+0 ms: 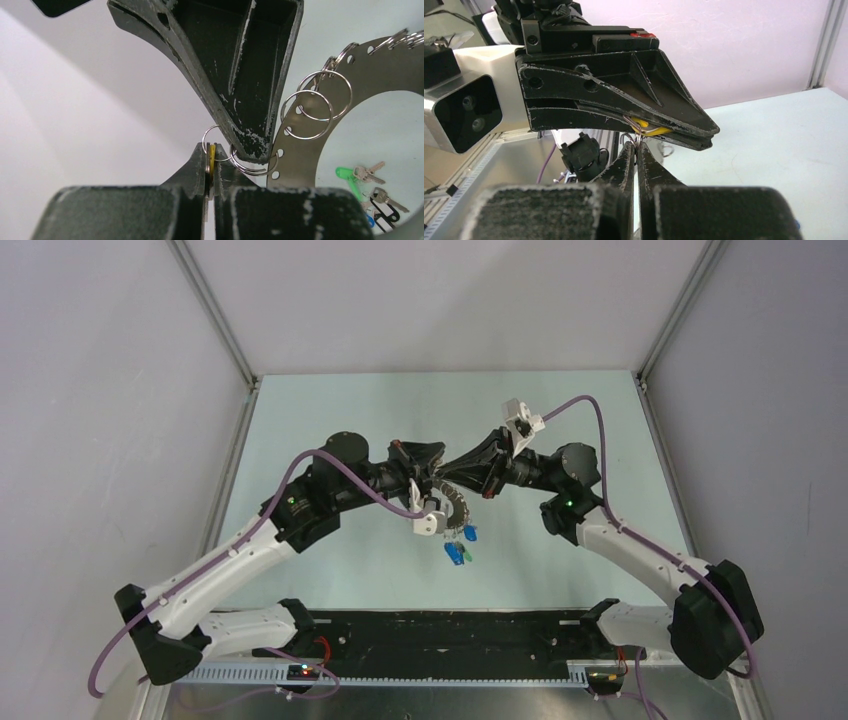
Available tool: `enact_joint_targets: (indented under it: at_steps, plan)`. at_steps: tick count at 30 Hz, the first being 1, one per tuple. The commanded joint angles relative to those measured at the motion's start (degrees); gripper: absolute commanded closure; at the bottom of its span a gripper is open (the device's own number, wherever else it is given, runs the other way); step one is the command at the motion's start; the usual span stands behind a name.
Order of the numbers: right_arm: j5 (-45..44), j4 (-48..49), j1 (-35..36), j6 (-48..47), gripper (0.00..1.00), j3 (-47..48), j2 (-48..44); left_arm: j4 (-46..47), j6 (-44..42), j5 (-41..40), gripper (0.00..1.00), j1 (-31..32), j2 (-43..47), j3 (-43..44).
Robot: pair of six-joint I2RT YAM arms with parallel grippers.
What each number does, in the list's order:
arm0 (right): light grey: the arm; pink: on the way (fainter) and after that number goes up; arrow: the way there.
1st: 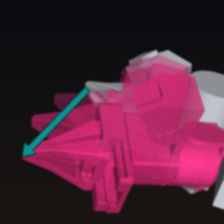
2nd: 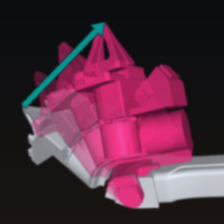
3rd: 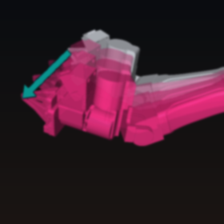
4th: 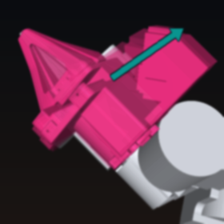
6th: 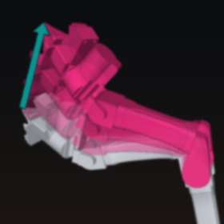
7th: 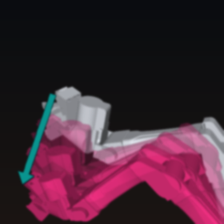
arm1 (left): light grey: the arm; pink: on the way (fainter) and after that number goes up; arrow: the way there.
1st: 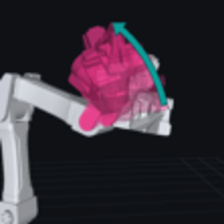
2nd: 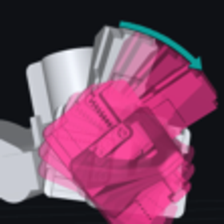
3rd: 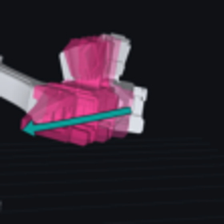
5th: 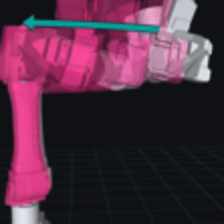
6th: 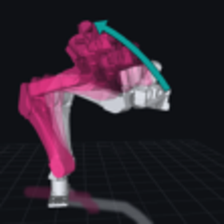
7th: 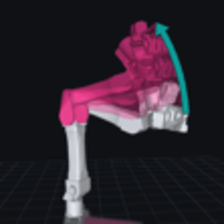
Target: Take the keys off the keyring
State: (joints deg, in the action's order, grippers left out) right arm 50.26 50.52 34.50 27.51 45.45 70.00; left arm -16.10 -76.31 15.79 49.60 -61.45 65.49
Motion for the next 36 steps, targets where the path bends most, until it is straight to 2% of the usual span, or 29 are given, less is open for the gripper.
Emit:
enact_joint_targets:
  at_steps: [1,16,26,36]
  plan:
    - [-2.8,-3.8,-1.5,3.2,1.00,-0.2,-2.5,8.0,1.9,-1.3,1.00,0.3,2.1,-0.3]
    - [-6.6,-9.7,-4.0,9.0,1.00,-0.2,-5.8,14.5,5.0,-1.3,1.00,0.3,6.4,-7.5]
    - [-7.8,-16.7,-5.3,6.1,1.00,-0.2,-8.2,18.5,6.4,-5.0,1.00,0.2,7.9,-9.8]
    - [-10.2,-11.2,-5.6,10.9,1.00,-0.2,-7.6,18.6,7.9,-0.4,1.00,0.3,6.6,-12.4]
